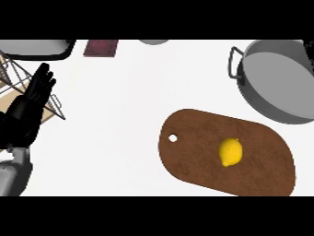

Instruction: Pick the lemon from the cutting board and place it in the pot

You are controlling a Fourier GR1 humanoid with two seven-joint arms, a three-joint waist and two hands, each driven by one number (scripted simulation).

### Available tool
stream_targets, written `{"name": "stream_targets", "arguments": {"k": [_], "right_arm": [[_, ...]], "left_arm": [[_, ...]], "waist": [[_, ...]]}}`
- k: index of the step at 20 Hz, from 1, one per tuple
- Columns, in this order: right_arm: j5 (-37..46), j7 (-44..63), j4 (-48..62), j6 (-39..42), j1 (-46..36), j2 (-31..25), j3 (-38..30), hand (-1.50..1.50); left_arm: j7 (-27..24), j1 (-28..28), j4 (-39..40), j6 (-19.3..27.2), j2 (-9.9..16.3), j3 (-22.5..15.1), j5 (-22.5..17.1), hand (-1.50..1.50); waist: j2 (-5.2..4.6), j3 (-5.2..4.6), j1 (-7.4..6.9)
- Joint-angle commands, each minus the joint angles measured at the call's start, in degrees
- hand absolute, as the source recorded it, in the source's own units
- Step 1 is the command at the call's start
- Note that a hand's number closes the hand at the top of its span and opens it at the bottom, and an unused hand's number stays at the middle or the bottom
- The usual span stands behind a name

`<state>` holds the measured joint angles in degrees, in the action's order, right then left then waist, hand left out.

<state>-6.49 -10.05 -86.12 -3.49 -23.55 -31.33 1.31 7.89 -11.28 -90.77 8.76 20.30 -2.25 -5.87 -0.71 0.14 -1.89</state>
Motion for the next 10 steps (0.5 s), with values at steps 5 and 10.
{"name": "stream_targets", "arguments": {"k": [5, 10], "right_arm": [[-9.6, 9.5, 4.7, 0.5, 4.7, 18.1, 8.0, -1.50], [16.2, 6.8, 1.8, -19.7, 11.4, 9.2, 9.5, -1.50]], "left_arm": [[4.5, 0.0, -1.2, -0.2, -4.4, -1.1, -3.7, 0.00], [6.5, 3.0, -1.4, 1.4, -7.8, -2.9, -4.5, 0.00]], "waist": [[0.43, -0.08, 0.33], [1.64, -0.24, 3.92]]}}
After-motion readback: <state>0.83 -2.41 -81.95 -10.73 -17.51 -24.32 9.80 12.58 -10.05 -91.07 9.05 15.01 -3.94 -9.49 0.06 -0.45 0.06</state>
